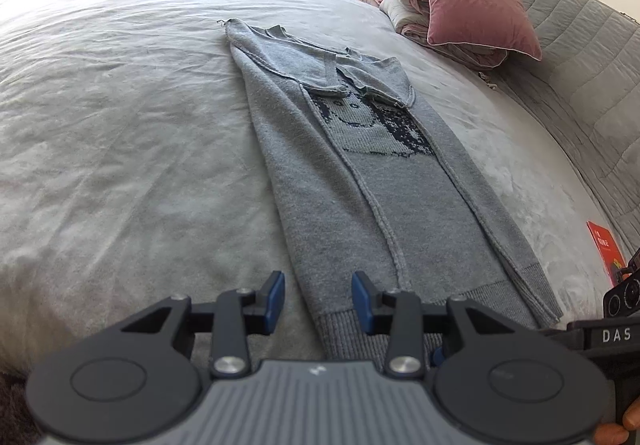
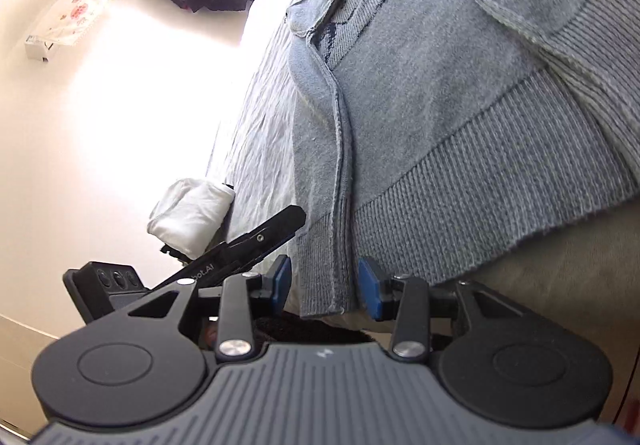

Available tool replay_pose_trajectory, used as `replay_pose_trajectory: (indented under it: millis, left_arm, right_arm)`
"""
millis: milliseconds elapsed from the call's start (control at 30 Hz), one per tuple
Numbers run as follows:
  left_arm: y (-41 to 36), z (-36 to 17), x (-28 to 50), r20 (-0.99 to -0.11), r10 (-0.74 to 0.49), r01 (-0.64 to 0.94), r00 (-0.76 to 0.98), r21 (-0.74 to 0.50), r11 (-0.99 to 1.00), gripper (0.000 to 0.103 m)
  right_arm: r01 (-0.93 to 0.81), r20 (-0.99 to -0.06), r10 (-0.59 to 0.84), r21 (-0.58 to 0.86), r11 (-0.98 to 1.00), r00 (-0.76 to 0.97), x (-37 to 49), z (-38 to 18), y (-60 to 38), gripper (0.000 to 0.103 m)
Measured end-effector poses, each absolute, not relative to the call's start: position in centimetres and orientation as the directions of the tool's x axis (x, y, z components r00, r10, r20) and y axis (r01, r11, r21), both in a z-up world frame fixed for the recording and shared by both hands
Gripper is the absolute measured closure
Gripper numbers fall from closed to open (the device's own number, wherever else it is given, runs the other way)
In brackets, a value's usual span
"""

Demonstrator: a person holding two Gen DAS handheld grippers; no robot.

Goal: Fold clothes

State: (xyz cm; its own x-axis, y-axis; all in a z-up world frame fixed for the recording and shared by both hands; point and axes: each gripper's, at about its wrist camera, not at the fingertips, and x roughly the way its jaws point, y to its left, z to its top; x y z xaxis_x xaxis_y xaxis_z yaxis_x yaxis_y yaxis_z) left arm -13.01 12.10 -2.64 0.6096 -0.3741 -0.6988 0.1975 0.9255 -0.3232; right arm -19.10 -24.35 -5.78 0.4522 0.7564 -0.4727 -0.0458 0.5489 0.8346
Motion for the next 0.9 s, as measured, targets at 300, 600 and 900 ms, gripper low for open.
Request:
replay_pose_trajectory:
  millis: [300,600,900]
  left_arm:
    - [11.8,-3.1,-13.6,-0.719,-0.391,0.215,0.574,-0.328,0.920,0.068]
    - [12.1,-2.0,-12.4,-0.718,-0.393,0.240,0.574,-0.311,0.920,0.093]
    - [11.8,-0.9,-6.6,-0.702,-0.351,0.234,0.619,-0.261,0.936,0.076]
  right_arm:
    - [-0.153,-0.518,0.706,0.744,0.650,0.483,-17.1,-3.7,-17.7,0.094]
    - [-0.150,-0.573,0.656,0.686,0.711,0.491,-15.5,-2.5,-18.4,0.086]
    - [-0.217,-0.547,0.603,0.610,0.762,0.581,-9.2,-0.5,-18.1,0.059]
